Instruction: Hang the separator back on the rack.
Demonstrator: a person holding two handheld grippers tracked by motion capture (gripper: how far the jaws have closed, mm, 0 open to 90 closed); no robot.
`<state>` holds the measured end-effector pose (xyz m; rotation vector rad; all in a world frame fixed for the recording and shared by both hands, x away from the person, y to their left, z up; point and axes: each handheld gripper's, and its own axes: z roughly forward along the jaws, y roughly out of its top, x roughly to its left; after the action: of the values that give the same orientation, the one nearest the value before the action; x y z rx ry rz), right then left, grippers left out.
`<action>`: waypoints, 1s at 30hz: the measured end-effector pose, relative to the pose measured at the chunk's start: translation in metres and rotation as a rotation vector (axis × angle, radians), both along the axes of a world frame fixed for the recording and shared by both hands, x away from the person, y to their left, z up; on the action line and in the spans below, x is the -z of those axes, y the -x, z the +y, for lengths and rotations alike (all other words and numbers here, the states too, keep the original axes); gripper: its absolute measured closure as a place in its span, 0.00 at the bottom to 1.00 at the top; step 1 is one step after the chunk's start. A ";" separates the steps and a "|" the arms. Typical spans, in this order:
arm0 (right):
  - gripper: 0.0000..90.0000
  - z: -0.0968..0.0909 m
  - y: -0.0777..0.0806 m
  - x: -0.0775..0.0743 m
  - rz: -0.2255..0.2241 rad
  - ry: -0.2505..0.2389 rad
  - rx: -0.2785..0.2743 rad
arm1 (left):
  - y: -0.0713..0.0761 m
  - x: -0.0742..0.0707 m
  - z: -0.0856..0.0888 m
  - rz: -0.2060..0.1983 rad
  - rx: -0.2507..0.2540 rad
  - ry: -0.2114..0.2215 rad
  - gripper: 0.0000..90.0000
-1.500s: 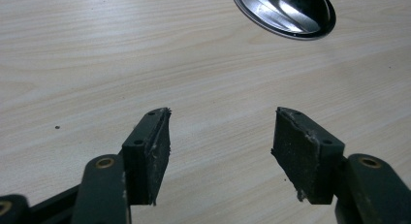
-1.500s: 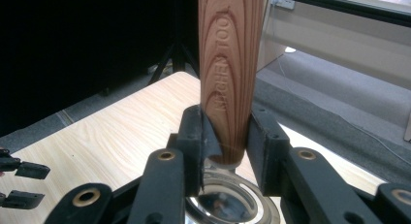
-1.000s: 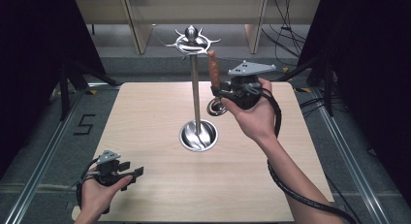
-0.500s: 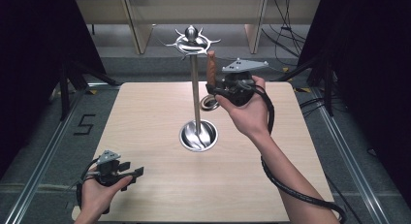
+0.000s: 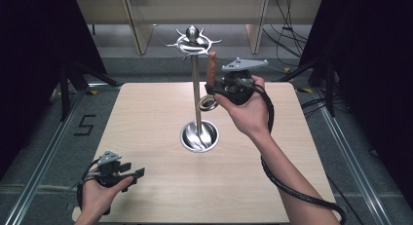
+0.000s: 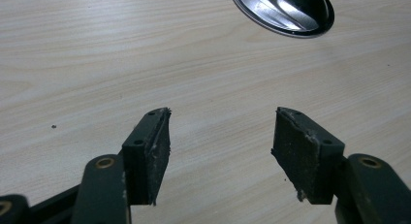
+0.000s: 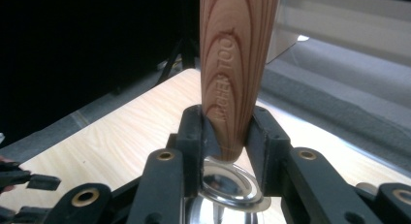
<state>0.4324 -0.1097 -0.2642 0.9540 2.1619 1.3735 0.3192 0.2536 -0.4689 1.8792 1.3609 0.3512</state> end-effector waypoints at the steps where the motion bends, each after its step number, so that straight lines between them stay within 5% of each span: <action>1: 0.77 -0.001 0.000 -0.001 0.019 0.004 0.001 | 0.000 0.000 0.000 -0.002 -0.003 0.005 0.42; 9: 0.73 -0.004 0.002 -0.002 0.051 -0.011 0.018 | 0.000 0.000 -0.001 0.000 0.002 0.002 0.42; 14: 0.68 -0.005 0.004 0.001 0.038 -0.014 0.022 | 0.000 0.001 -0.001 0.004 -0.003 0.006 0.42; 20: 0.57 -0.014 0.010 0.005 -0.029 -0.017 0.025 | 0.000 0.000 0.000 0.001 -0.003 0.002 0.42; 23: 0.53 -0.029 0.023 0.009 -0.092 0.005 0.033 | 0.000 0.000 0.000 -0.001 -0.005 0.002 0.42; 30: 0.53 -0.065 0.049 0.039 -0.056 0.071 0.042 | 0.000 0.000 0.000 -0.004 -0.007 0.002 0.42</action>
<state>0.3836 -0.1752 -0.3029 0.9180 2.1222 1.2806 0.3188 0.2533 -0.4690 1.8714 1.3653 0.3563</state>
